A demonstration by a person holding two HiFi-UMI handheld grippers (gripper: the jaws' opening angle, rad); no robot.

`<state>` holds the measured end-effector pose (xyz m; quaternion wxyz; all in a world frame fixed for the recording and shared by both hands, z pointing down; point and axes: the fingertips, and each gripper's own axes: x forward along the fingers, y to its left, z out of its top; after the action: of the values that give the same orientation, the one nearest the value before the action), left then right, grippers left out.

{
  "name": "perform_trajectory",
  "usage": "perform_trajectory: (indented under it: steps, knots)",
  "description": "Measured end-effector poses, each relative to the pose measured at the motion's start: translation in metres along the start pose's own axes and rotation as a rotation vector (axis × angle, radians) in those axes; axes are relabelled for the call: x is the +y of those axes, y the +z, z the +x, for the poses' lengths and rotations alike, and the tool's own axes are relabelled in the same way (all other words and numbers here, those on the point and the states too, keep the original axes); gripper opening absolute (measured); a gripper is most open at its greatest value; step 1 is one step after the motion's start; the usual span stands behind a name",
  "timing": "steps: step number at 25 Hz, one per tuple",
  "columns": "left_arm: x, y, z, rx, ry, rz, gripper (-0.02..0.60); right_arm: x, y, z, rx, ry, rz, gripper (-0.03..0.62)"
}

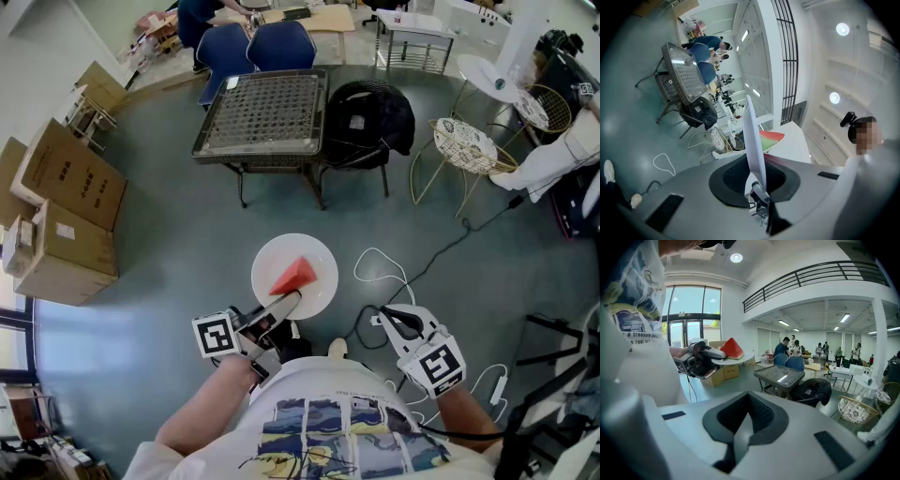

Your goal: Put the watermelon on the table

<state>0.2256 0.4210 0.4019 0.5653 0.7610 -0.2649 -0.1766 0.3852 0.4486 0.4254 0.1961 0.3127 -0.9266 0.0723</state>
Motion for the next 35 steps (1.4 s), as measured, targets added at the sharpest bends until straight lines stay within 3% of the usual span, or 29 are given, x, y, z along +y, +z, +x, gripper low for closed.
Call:
perform_trajectory:
  steps: [5,9,16,20,28,35]
  knots:
    - [-0.008,-0.003,-0.005,-0.018,-0.001,0.006,0.047,0.005,0.0,-0.004,0.014,0.02,-0.002,0.009]
    - [-0.009,-0.001,-0.011,-0.038,0.004,0.006,0.046,0.005,0.006,0.005,-0.033,0.04,-0.009,0.009]
    - [0.002,0.025,-0.03,-0.072,0.005,-0.004,0.046,0.011,0.02,0.041,-0.002,0.073,-0.047,0.011]
    - [0.013,0.058,-0.046,-0.089,-0.006,0.007,0.046,0.018,0.044,0.078,-0.06,0.077,-0.065,0.012]
    - [0.043,0.147,-0.093,-0.12,0.004,0.012,0.047,0.037,0.108,0.17,-0.055,0.071,-0.112,0.07]
    - [0.077,0.213,-0.121,-0.124,0.027,-0.002,0.048,0.052,0.142,0.25,-0.035,0.112,-0.146,0.074]
